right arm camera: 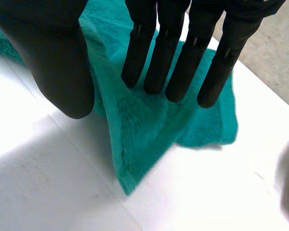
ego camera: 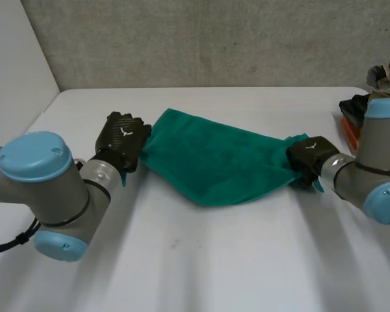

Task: Fold the laundry.

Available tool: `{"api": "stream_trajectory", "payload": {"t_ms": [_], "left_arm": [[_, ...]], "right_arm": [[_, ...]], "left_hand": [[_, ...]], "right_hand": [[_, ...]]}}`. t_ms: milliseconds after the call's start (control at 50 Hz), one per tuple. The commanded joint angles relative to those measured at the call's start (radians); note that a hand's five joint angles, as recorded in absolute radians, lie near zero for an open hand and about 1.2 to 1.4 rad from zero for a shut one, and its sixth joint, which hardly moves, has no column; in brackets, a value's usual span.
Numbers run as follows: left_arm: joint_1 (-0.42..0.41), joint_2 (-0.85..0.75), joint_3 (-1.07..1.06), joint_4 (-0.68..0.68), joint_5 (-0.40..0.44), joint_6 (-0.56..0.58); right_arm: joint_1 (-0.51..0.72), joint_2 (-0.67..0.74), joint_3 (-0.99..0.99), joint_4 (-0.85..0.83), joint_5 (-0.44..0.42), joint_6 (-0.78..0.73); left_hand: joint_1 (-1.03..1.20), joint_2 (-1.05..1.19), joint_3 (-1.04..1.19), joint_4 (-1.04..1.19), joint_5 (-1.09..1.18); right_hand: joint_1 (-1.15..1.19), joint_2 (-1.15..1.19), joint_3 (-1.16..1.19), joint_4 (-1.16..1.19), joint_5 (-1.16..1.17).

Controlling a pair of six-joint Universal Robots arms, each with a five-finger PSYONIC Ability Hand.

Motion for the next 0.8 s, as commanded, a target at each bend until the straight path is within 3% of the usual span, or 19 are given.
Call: {"api": "stream_trajectory", "payload": {"t_ms": [20, 160, 220, 360, 440, 540, 640, 720, 800], "left_arm": [[-0.001, 0.076, -0.053, -0.001, 0.044, -0.002], [0.000, 0.096, -0.089, -0.001, 0.055, -0.004], [0.002, 0.096, -0.092, -0.002, 0.050, -0.004], [0.008, 0.157, -0.107, -0.033, 0.043, 0.006], [0.028, 0.286, -0.122, -0.097, 0.043, 0.010], [0.078, 0.491, -0.099, -0.220, 0.047, 0.010], [0.115, 0.665, -0.029, -0.392, 0.063, 0.009], [0.115, 0.672, -0.013, -0.475, 0.090, 0.009], [0.114, 0.604, -0.024, -0.485, 0.098, 0.009]], "right_arm": [[-0.027, -0.014, -0.003, 0.013, -0.027, -0.013], [-0.043, 0.025, -0.003, 0.011, -0.037, -0.048], [-0.052, 0.034, -0.003, 0.002, -0.037, -0.064], [-0.078, -0.043, 0.020, 0.017, -0.033, -0.101], [-0.104, -0.210, 0.071, 0.108, -0.024, -0.205], [-0.178, -0.472, 0.085, 0.394, -0.027, -0.448], [-0.210, -0.645, 0.020, 0.492, -0.053, -0.458], [-0.207, -0.669, 0.005, 0.493, -0.108, -0.398], [-0.172, -0.601, 0.025, 0.493, -0.103, -0.397]], "left_hand": [[0.260, 0.199, 0.203, 0.194, 0.230], [0.260, 0.199, 0.203, 0.194, 0.230], [0.260, 0.199, 0.203, 0.194, 0.230], [0.260, 0.199, 0.203, 0.194, 0.230], [0.260, 0.199, 0.203, 0.194, 0.230], [0.260, 0.199, 0.203, 0.194, 0.230], [0.260, 0.199, 0.203, 0.194, 0.230], [0.260, 0.199, 0.203, 0.194, 0.230], [0.260, 0.199, 0.203, 0.194, 0.230]], "right_hand": [[0.026, 0.035, 0.030, 0.041, 0.054], [0.134, 0.143, 0.139, 0.149, 0.162], [0.586, 0.595, 0.591, 0.601, 0.615], [0.588, 0.597, 0.593, 0.603, 0.617], [0.588, 0.597, 0.593, 0.603, 0.617], [0.588, 0.597, 0.593, 0.603, 0.617], [0.588, 0.597, 0.593, 0.603, 0.617], [0.588, 0.597, 0.593, 0.603, 0.617], [0.588, 0.597, 0.593, 0.603, 0.617]]}}
